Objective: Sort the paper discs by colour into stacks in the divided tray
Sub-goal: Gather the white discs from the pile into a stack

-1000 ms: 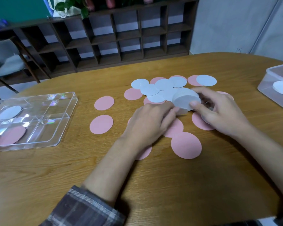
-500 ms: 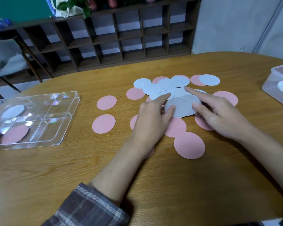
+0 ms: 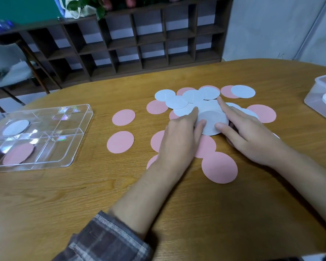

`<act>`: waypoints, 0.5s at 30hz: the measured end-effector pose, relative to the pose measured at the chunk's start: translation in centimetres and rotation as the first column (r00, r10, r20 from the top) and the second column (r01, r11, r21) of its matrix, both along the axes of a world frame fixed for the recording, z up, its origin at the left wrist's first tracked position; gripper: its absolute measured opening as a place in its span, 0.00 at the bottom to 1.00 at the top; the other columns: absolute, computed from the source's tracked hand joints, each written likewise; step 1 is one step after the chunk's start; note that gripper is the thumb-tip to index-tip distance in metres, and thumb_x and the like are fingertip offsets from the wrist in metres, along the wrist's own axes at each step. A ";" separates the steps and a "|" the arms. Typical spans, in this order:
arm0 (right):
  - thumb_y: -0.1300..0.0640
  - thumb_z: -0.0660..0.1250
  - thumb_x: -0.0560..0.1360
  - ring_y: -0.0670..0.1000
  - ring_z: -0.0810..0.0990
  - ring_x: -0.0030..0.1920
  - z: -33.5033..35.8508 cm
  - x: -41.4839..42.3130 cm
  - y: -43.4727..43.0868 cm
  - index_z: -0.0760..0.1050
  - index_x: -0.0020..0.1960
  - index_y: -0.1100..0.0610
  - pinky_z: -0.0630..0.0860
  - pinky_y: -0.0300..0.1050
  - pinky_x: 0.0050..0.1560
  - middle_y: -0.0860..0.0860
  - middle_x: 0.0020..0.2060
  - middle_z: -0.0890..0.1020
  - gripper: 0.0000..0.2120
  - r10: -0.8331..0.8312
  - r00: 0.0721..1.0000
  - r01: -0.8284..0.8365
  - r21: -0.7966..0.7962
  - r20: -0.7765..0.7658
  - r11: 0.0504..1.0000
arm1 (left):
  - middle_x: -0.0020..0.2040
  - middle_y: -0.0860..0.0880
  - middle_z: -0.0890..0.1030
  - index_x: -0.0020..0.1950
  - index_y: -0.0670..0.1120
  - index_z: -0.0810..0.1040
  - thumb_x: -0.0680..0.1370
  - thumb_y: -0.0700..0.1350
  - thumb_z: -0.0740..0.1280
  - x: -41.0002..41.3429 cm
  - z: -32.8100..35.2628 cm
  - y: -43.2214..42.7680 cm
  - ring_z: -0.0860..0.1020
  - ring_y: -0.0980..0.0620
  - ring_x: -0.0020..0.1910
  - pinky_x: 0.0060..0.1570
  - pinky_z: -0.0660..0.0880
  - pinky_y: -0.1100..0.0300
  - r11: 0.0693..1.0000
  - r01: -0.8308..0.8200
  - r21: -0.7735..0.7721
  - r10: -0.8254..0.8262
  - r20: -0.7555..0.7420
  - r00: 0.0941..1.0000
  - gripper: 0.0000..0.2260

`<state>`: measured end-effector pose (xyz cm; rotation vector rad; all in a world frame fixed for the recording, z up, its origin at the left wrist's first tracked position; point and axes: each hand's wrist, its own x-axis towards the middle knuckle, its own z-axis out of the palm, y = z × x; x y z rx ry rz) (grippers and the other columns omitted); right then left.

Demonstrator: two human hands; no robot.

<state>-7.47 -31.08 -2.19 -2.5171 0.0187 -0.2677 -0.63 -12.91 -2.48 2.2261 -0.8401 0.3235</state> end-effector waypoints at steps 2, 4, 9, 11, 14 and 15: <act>0.41 0.55 0.82 0.45 0.69 0.63 0.0 -0.1 0.1 0.46 0.84 0.45 0.63 0.41 0.61 0.41 0.64 0.73 0.34 -0.002 1.000 0.002 -0.037 0.004 0.999 | 0.46 0.43 0.85 0.73 0.43 0.75 0.85 0.50 0.64 -0.3 0.2 -0.1 0.81 0.40 0.45 0.41 0.75 0.50 0.998 -0.022 0.067 0.022 0.008 1.000 0.19; 0.43 0.55 0.83 0.48 0.65 0.73 -0.1 -0.1 0.2 0.41 0.84 0.45 0.62 0.43 0.67 0.47 0.74 0.68 0.35 0.003 1.000 -0.004 -0.085 -0.010 0.996 | 0.52 0.42 0.84 0.79 0.44 0.67 0.86 0.52 0.60 -0.6 0.2 -0.5 0.81 0.40 0.49 0.40 0.72 0.51 0.983 -0.065 0.170 0.062 0.024 0.998 0.23; 0.47 0.55 0.85 0.48 0.66 0.68 -0.1 0.0 0.2 0.45 0.84 0.48 0.65 0.46 0.64 0.48 0.66 0.73 0.31 -0.013 1.000 0.015 -0.127 0.017 0.992 | 0.53 0.44 0.83 0.79 0.45 0.67 0.87 0.50 0.59 -0.7 0.1 -0.5 0.81 0.41 0.49 0.39 0.72 0.51 0.974 -0.067 0.217 0.055 0.061 0.997 0.21; 0.51 0.57 0.85 0.44 0.70 0.58 0.0 -0.2 0.1 0.59 0.81 0.50 0.65 0.36 0.54 0.41 0.52 0.75 0.25 -0.022 0.996 0.031 -0.097 0.088 0.995 | 0.48 0.47 0.84 0.69 0.45 0.77 0.85 0.48 0.64 -0.2 0.1 0.3 0.81 0.44 0.46 0.43 0.75 0.49 0.996 -0.005 0.086 0.004 0.012 1.000 0.15; 0.53 0.62 0.83 0.37 0.71 0.47 0.3 -0.5 -0.1 0.70 0.71 0.50 0.64 0.28 0.42 0.40 0.44 0.73 0.17 -0.049 0.993 0.053 -0.035 0.110 0.998 | 0.46 0.51 0.87 0.63 0.48 0.83 0.79 0.46 0.73 0.2 0.1 1.0 0.82 0.54 0.43 0.50 0.78 0.57 0.984 0.002 -0.179 -0.031 -0.159 0.987 0.13; 0.52 0.63 0.83 0.36 0.72 0.46 0.4 -0.5 -0.1 0.70 0.70 0.49 0.65 0.29 0.41 0.42 0.44 0.74 0.16 -0.048 0.993 0.051 -0.019 0.105 0.999 | 0.46 0.52 0.87 0.63 0.49 0.84 0.78 0.45 0.75 0.2 0.1 1.1 0.83 0.55 0.43 0.51 0.79 0.58 0.977 -0.002 -0.215 -0.041 -0.195 0.980 0.13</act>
